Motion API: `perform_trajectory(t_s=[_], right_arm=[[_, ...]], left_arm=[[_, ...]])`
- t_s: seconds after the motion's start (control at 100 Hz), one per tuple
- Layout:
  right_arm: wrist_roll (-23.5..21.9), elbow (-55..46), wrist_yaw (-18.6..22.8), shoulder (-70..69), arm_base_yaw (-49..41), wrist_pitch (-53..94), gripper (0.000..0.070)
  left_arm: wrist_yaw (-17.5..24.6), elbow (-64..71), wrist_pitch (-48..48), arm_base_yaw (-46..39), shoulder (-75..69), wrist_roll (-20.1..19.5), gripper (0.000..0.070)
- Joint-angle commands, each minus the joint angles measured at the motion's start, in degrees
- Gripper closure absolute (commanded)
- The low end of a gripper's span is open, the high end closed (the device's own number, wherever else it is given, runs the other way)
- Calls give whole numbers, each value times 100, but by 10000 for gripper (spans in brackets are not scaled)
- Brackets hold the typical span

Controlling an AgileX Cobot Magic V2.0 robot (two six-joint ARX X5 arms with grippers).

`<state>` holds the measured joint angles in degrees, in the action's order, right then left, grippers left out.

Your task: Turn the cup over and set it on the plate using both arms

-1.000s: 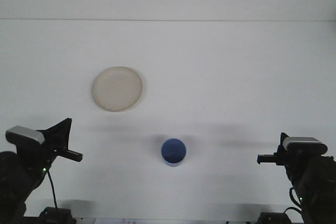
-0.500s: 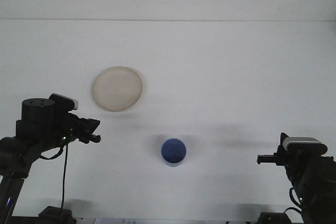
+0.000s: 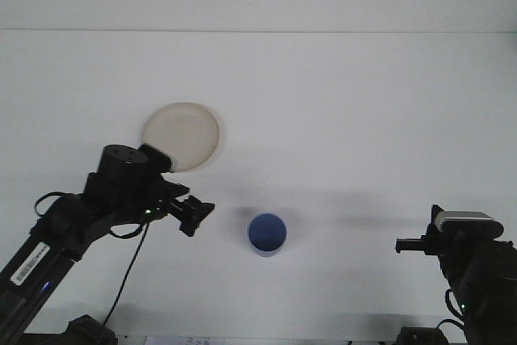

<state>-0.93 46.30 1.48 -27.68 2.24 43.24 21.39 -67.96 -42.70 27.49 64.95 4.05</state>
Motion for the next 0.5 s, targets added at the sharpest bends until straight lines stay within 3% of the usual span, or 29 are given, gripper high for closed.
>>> perform_trajectory(t_s=[0.0, 0.12, 0.28, 0.49], right_arm=[[-81, 37, 4, -15, -9, -31, 700], [-81, 37, 4, -15, -9, -15, 700], [-81, 37, 4, -15, -9, 11, 700], [-81, 37, 4, -15, -9, 13, 700]], left_arm=[[2, -131, 192, 367, 258, 216, 198], [-214, -343, 310, 994, 815, 313, 198], [-828, -787, 289, 1539, 1628, 264, 198], [-855, -1130, 205, 1718, 2430, 267, 198]])
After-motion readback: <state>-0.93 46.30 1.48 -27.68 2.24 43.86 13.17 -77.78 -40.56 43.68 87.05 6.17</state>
